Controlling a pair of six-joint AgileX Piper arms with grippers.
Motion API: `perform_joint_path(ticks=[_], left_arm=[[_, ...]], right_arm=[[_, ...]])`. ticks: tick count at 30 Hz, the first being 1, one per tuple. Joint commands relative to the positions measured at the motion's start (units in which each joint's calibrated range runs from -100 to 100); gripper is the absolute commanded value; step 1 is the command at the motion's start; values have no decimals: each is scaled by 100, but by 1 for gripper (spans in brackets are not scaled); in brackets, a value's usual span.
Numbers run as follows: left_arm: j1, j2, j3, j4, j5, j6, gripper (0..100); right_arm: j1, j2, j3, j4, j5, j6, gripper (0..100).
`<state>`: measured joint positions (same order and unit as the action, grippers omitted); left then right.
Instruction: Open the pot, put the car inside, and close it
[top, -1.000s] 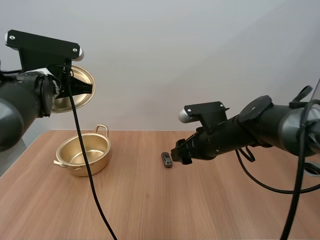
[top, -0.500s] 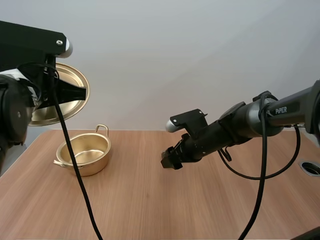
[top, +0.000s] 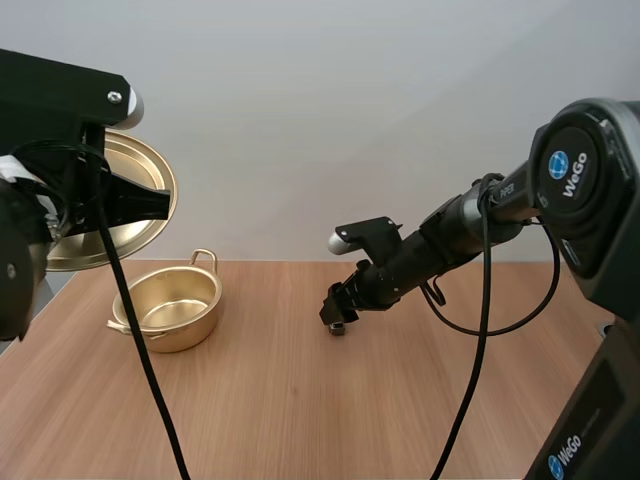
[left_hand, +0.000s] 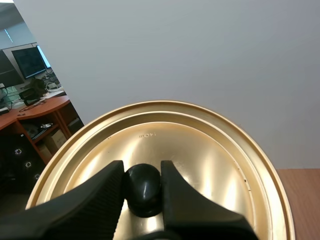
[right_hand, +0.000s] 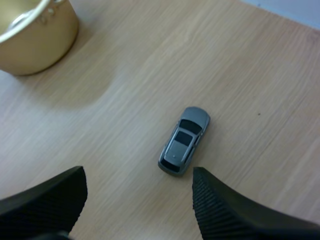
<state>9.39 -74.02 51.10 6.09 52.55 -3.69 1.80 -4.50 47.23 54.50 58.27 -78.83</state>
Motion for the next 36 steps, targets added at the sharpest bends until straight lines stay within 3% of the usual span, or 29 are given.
perform_joint_path(ticks=[1, 19, 36], left_arm=[[0, -38, 0, -1, 63, 6, 0], [0, -38, 0, -23, 794, 6, 0], [0, -38, 0, -325, 669, 267, 0]], right_arm=[[20, 187, -3, 15, -161, -63, 100], [537, 854, -62, 46, -2206, -313, 100], [537, 1791, -563, 7, -2068, -313, 100]])
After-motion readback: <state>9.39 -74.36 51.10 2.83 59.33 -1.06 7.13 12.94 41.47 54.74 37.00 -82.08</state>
